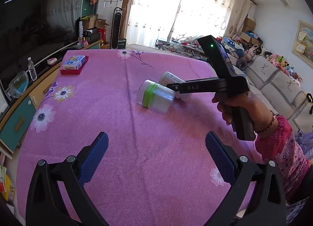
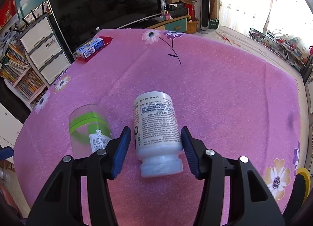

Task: Collect trash
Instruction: 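Grasp the white pill bottle with the right gripper, then carry the pill bottle over the bin and open the right gripper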

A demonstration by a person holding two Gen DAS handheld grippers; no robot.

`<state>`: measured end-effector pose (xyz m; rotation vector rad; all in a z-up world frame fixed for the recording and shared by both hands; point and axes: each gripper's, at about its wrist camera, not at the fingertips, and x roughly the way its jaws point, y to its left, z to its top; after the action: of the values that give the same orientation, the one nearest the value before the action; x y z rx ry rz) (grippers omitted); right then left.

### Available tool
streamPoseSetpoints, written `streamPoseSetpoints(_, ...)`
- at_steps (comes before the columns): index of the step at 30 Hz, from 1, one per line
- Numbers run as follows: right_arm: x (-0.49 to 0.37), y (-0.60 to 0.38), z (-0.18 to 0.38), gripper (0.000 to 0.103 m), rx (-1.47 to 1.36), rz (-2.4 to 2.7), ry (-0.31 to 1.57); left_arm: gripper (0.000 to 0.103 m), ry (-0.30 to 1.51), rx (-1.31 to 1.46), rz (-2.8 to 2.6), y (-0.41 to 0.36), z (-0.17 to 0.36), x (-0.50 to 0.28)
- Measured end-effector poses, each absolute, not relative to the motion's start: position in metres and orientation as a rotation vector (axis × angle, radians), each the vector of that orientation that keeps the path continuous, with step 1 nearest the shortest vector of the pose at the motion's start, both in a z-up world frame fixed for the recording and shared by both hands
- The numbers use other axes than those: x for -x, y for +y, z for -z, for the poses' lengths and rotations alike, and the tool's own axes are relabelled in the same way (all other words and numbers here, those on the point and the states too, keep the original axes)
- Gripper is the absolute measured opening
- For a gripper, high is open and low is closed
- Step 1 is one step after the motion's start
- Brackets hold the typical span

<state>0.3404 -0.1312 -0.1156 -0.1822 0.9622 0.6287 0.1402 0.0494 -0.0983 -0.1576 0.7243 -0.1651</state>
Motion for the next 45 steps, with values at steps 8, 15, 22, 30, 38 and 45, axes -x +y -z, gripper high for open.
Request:
streamPoseSetpoints(8, -0.334, -0.135, 0.115, 0.045, 0.166, -0.595, 0.956, 0.098, 0.733, 0.16, 0.171, 0.045, 0.1, -0.139)
streamPoseSetpoints(15, -0.295, -0.174, 0.073, 0.045, 0.077, -0.613, 0.859, 0.098, 0.743, 0.148, 0.192, 0.033, 0.103, -0.14)
streamPoseSetpoints(22, -0.246, -0.251, 0.048, 0.045, -0.009, -0.529, 0.786, 0.098, 0.748, 0.129, 0.218, 0.02, 0.104, -0.141)
streamPoseSetpoints(30, -0.225, -0.377, 0.073, 0.045, -0.066, -0.204, 0.818, 0.098, 0.747, 0.112, 0.241, 0.003, 0.103, -0.146)
streamPoseSetpoints(38, -0.246, -0.459, 0.122, 0.045, -0.158, -0.003, 0.888, 0.098, 0.769, 0.085, 0.252, -0.012, 0.107, -0.151)
streamPoseSetpoints(45, -0.257, -0.482, 0.148, 0.057, -0.191, 0.092, 0.917, 0.098, 0.782, 0.069, 0.25, -0.018, 0.109, -0.155)
